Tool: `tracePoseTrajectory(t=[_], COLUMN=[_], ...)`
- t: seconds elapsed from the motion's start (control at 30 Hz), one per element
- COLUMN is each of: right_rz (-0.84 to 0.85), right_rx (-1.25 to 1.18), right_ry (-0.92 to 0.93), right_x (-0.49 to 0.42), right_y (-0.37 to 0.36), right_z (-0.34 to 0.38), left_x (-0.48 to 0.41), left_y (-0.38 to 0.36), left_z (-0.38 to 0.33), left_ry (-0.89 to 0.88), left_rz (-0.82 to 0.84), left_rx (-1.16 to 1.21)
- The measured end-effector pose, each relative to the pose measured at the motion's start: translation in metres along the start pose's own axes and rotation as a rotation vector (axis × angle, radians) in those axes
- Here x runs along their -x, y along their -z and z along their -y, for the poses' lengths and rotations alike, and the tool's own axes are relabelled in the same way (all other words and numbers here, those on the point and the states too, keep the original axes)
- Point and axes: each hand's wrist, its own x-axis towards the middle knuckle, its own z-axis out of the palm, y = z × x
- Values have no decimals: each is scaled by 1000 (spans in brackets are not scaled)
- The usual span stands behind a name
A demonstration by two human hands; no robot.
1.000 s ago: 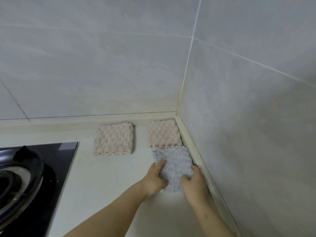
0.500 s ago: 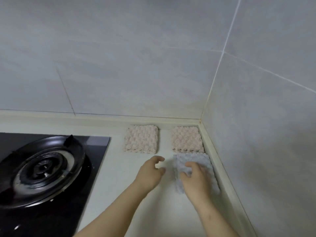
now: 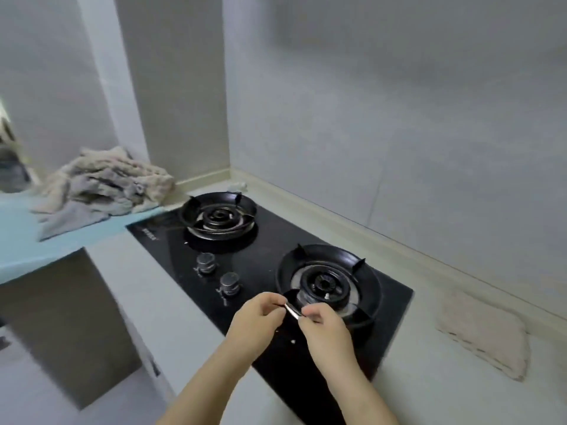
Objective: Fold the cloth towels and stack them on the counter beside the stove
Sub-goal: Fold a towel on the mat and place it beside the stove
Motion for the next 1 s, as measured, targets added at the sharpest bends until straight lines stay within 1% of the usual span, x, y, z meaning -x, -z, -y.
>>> tracePoseTrajectory(t=[0.17,0.37,0.47,0.6,0.77,0.9,1.0], right_rz=[239,470,563,673,732,698,669], right_rx=[-7,20,33,78,80,74,63], right_ry=[98,138,178,225,205,172,154], right_x=[8,43,58,71,58,21,-16], right_y=[-152,-332,-408,-486,-565,-633,-684], right_z=[71,144,175,206,236,257,275], left_x=[12,43,59,67,43,-6,-59], left_y=[160,345,420,498,573,627,670], left_z=[44,99,116,132,156,167,167], left_ry=[55,117,138,174,234,240,231], left_rz=[-252,-472,-556,-647,-663,-667,-623], left_rx=[10,11,10,14,-15,-21,-17])
